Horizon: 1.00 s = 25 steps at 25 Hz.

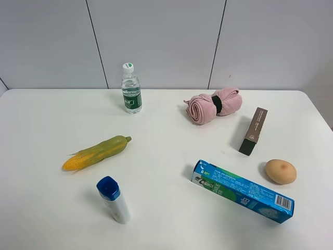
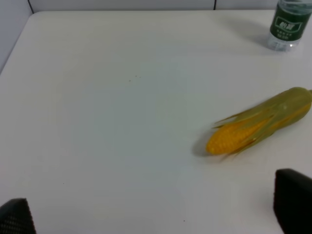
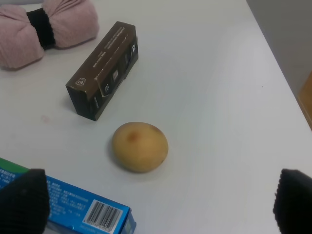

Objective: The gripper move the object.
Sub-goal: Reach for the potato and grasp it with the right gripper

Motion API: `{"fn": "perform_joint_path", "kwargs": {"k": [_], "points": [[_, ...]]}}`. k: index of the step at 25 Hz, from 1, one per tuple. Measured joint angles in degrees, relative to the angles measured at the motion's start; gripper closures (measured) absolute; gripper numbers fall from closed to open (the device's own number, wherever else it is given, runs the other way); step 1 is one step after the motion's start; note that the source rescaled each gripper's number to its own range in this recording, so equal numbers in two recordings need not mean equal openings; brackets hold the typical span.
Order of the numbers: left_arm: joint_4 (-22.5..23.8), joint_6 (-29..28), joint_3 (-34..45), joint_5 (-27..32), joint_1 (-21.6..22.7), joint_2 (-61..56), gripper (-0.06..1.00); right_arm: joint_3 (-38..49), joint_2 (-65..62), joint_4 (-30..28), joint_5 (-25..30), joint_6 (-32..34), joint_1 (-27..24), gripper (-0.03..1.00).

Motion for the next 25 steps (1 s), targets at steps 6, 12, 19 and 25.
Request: {"fn": "perform_joint_path", "kwargs": {"k": [6, 12, 19, 25], "points": [[0.0, 0.0, 0.0, 0.0, 0.0, 0.0, -0.06, 0.0, 0.0, -1.2, 0.0, -0.3, 0.0, 0.06], [0.0, 0.0, 0.0, 0.0, 0.0, 0.0, -0.06, 0.0, 5.0, -1.2, 0.0, -0.6, 0.0, 0.06], [0.0, 0.0, 0.0, 0.0, 0.0, 0.0, -0.06, 0.0, 17.0, -0.6, -0.1, -0.7, 0.0, 0.06], [0.0, 0.0, 0.0, 0.0, 0.0, 0.0, -0.06, -3.3, 24.8, -0.7, 0.0, -0.7, 0.0, 0.06]]}}
